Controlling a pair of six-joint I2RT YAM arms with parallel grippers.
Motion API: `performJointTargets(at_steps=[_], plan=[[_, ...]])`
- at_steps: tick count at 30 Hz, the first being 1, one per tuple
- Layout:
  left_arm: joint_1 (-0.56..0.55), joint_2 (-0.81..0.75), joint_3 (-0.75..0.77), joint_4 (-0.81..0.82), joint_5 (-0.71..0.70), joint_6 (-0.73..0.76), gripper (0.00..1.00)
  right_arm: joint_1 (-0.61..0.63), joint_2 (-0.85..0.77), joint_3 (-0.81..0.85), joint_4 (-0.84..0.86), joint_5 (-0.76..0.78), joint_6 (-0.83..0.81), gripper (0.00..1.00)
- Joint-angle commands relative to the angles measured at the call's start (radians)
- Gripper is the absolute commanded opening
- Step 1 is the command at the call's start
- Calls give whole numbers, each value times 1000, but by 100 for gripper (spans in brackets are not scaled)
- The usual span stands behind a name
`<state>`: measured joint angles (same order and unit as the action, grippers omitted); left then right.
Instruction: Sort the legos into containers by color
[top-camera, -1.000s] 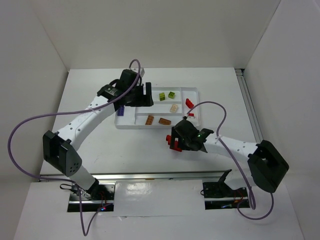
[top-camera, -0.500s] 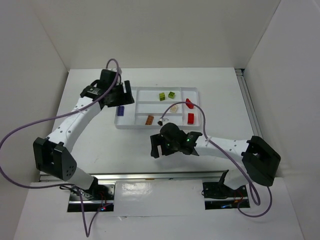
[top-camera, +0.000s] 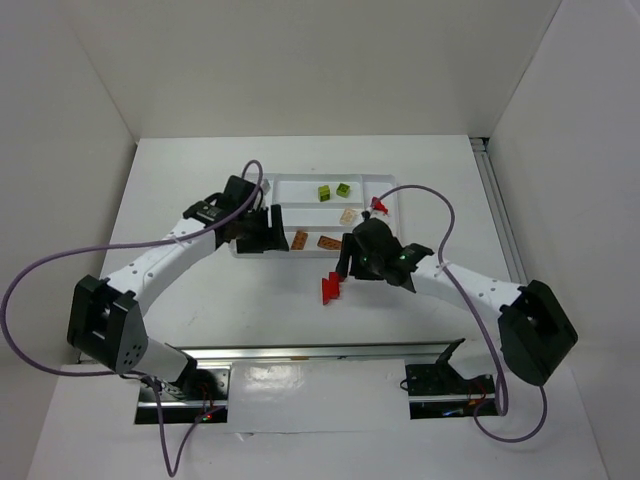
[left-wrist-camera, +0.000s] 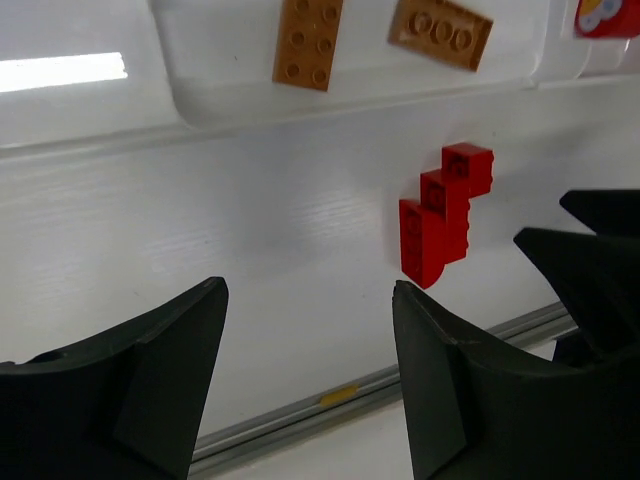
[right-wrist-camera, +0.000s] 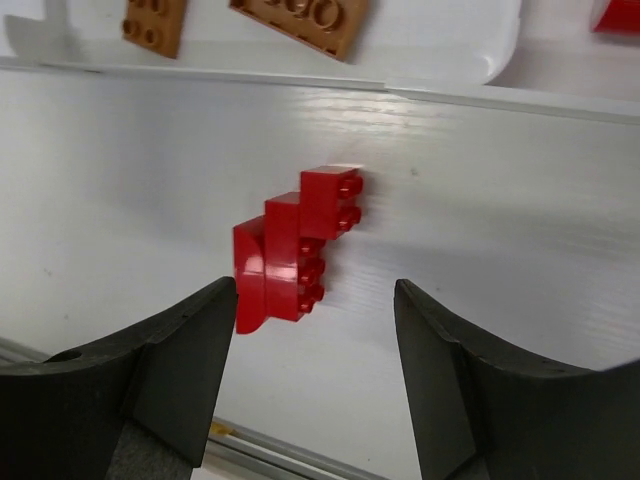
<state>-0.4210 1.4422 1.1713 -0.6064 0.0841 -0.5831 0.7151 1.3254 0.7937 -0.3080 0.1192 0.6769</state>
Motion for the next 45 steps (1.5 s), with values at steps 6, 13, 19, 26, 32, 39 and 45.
performJointTargets(at_steps=[6, 13, 19, 26, 32, 39, 45], plan=[[-27, 14, -41, 65, 49, -58, 77, 0, 172, 116, -3, 4, -43, 89], [-27, 14, -50, 65, 29, -58, 77, 79, 192, 127, -28, 8, -56, 95], [-27, 14, -19, 17, -32, -27, 78, 142, 192, 108, -19, 19, -56, 90], [-27, 14, 11, -23, -119, 3, 78, 142, 267, 128, 6, 48, -100, 81], [-7, 4, 11, -33, -107, 12, 78, 142, 291, 159, -3, 73, -135, 70], [11, 53, 126, -67, -14, 86, 80, 153, 157, 223, -131, 96, -181, 34], [21, 67, 237, -78, 147, 123, 84, 175, -142, 162, -150, 53, -224, 33]])
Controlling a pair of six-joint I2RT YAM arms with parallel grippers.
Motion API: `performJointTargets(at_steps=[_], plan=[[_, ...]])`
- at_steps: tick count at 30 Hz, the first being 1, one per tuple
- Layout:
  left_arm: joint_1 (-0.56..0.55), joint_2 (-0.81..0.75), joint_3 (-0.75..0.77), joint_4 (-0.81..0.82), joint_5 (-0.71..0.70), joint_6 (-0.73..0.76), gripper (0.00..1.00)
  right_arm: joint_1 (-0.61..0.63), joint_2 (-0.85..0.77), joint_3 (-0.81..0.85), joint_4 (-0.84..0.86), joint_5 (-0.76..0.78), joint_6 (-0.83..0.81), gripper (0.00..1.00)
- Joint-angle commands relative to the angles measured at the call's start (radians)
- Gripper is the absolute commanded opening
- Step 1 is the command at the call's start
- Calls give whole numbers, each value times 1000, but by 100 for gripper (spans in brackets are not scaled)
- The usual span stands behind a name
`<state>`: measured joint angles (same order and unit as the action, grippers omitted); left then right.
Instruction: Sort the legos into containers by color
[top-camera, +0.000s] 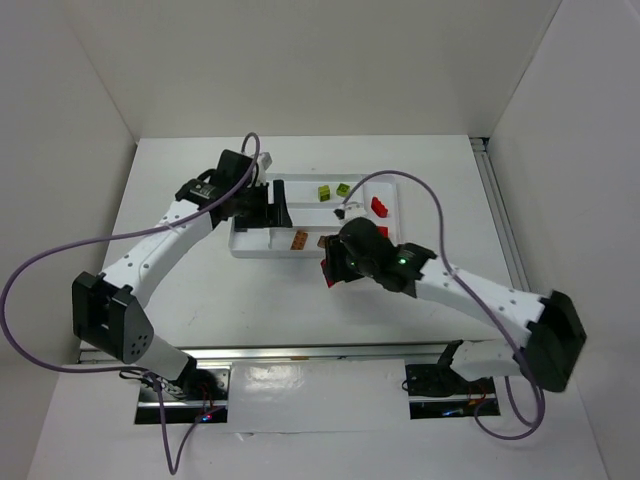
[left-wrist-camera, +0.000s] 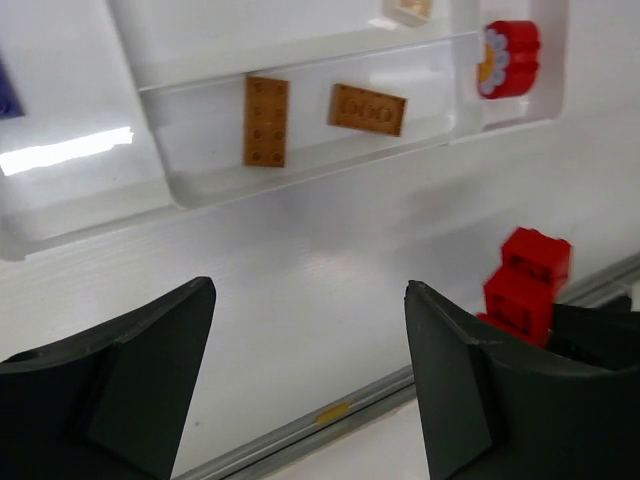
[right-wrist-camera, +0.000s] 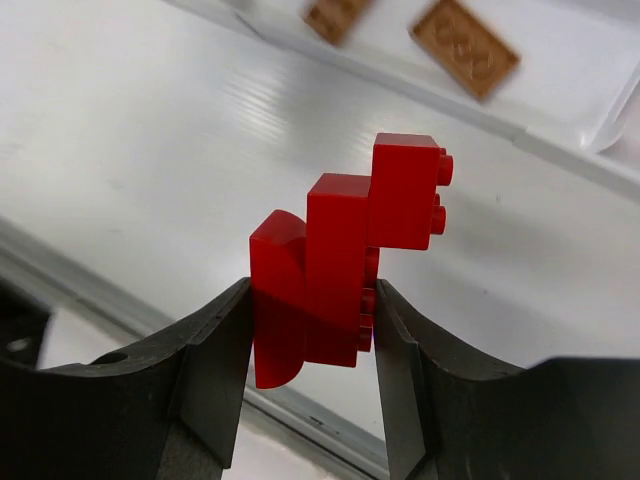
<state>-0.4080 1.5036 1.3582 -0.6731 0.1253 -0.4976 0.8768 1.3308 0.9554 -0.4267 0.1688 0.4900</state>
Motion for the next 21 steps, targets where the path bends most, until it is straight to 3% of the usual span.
performJointTargets(at_steps=[1, 7, 12, 15, 18, 21], plan=[[8, -6, 59, -20, 128, 37, 87, 13, -210, 0, -53, 12, -37, 33], [-1, -29, 107, 44, 359, 22, 89, 13, -366, 22, -96, 31, -116, 33], [-11, -85, 156, 76, 344, 10, 98, 13, -348, 48, -124, 44, -125, 33], [-2, -85, 176, 76, 454, 1, 98, 13, -360, 48, -87, 44, -125, 33], [-17, -62, 141, 116, 581, -57, 98, 13, -381, 48, -69, 66, -125, 33], [-47, -71, 63, 200, 611, -119, 98, 13, -390, 37, -44, 66, -134, 33]])
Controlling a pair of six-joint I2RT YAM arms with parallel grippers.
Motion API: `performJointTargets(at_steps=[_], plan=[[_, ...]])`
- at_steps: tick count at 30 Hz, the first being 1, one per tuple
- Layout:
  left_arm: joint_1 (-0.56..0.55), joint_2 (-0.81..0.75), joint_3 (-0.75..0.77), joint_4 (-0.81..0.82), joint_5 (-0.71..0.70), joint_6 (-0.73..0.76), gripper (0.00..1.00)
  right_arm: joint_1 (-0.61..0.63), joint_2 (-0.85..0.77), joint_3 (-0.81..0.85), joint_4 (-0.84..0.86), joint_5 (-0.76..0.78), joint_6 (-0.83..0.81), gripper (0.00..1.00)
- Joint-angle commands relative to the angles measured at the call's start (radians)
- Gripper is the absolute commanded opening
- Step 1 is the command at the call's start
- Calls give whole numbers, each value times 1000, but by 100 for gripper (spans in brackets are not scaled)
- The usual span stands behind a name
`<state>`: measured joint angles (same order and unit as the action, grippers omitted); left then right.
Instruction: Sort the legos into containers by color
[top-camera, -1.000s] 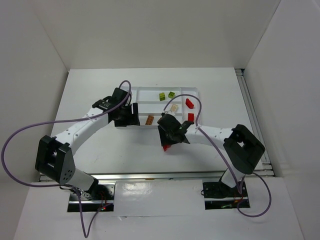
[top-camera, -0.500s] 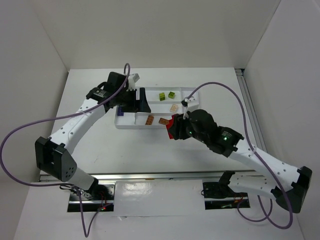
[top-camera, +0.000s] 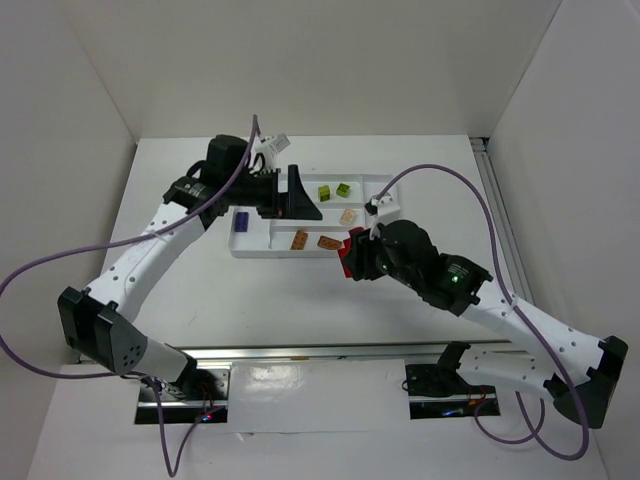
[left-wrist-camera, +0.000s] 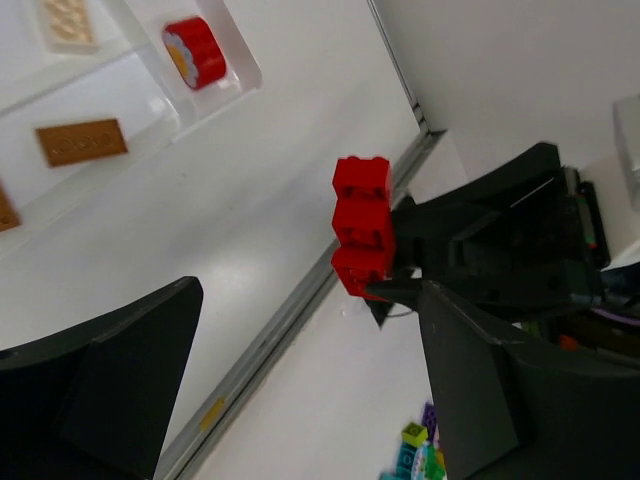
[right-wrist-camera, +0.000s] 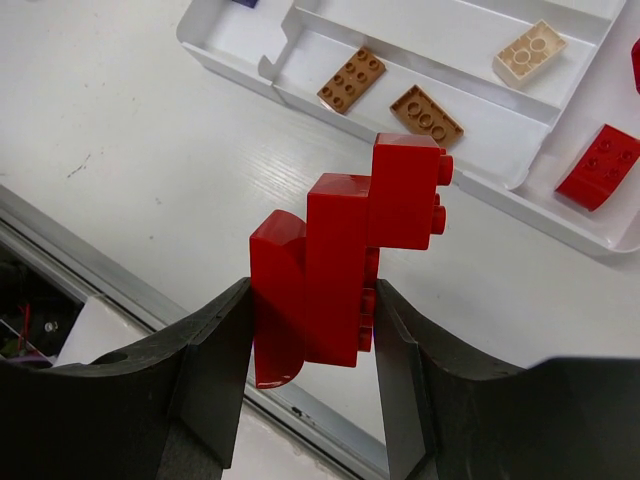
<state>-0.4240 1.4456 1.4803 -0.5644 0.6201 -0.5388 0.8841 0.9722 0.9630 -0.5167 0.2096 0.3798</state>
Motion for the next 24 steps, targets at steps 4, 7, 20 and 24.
performJointTargets(at_steps=[4, 7, 20, 24], plan=[[-55, -13, -120, 156, 135, -139, 100, 6, -9, 42, 46, 13, -24, 32], [-81, 9, -159, 193, 147, -162, 100, 6, -9, 42, 57, -12, -24, 32], [-140, 116, -181, 409, 224, -228, 98, 15, 11, 51, 76, -19, -15, 30], [-160, 139, -172, 409, 202, -228, 96, 15, -9, 40, 86, -9, -15, 30]])
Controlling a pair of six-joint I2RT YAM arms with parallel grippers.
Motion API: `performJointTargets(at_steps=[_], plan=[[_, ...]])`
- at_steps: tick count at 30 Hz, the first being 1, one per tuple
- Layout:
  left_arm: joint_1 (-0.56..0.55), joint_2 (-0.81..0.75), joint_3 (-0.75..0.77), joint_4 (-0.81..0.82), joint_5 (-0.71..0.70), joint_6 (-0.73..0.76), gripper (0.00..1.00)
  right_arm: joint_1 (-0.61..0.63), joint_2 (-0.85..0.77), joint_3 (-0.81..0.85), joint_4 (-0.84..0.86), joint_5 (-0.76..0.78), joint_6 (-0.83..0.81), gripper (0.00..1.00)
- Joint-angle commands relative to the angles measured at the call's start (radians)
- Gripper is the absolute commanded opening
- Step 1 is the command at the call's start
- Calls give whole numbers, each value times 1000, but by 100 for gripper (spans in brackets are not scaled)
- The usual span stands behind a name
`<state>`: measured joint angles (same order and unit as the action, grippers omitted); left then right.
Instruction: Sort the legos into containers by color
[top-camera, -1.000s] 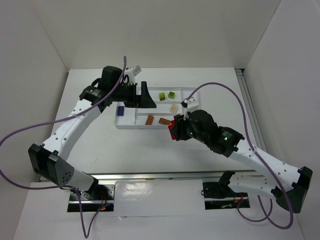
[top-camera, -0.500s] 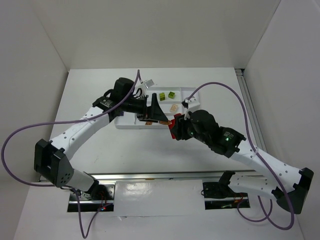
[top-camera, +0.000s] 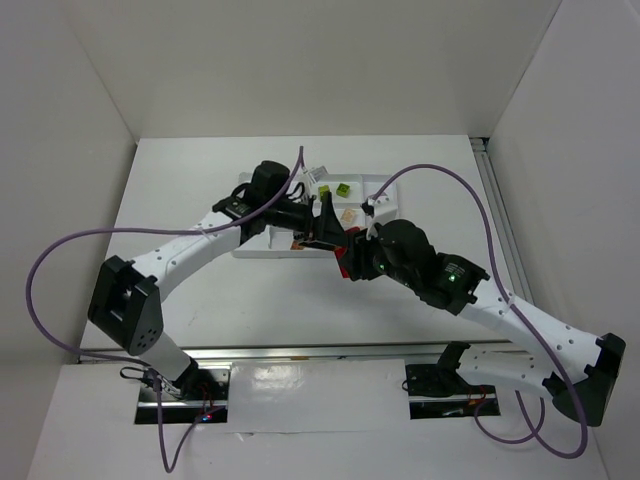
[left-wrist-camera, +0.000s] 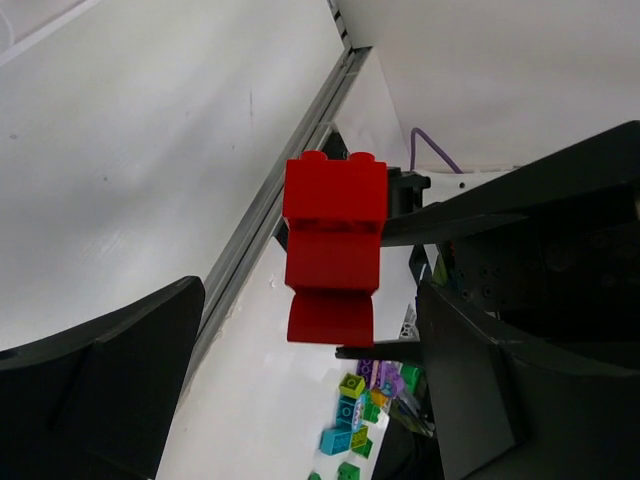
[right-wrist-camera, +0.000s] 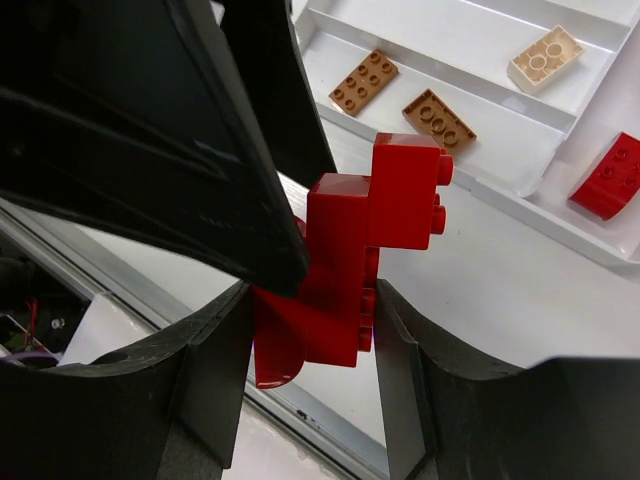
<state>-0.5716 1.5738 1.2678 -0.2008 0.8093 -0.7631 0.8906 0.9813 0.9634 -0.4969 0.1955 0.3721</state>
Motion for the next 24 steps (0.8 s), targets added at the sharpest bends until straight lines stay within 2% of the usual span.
performJointTargets(at_steps=[1, 8, 12, 13, 14, 18, 19, 20, 21, 22, 24], plan=[[-13, 23, 41, 46, 13, -4, 96, 8, -18, 40, 76, 15, -7, 30], [-22, 23, 16, 87, 33, -28, 81, 8, -18, 40, 66, 42, -7, 30], [-22, 23, 5, 126, 62, -48, 60, 8, -7, 31, 66, 42, -7, 30], [-22, 23, 5, 126, 62, -48, 43, 8, -7, 31, 66, 42, -7, 30], [-22, 23, 5, 136, 62, -57, 36, 8, 2, 31, 66, 53, -7, 30], [-22, 12, -28, 199, 91, -85, 32, 8, 11, 31, 66, 84, 5, 30], [-22, 25, -28, 199, 91, -85, 27, 8, 11, 31, 55, 84, 5, 30], [-22, 25, -19, 199, 100, -85, 11, 8, 11, 40, 55, 84, 5, 32], [-22, 40, -4, 186, 100, -85, 4, 8, 11, 40, 55, 84, 5, 34], [-22, 54, -4, 186, 100, -85, 0, 8, 11, 40, 55, 84, 5, 36], [-22, 54, 8, 170, 100, -85, 0, 8, 11, 40, 55, 93, 5, 39]])
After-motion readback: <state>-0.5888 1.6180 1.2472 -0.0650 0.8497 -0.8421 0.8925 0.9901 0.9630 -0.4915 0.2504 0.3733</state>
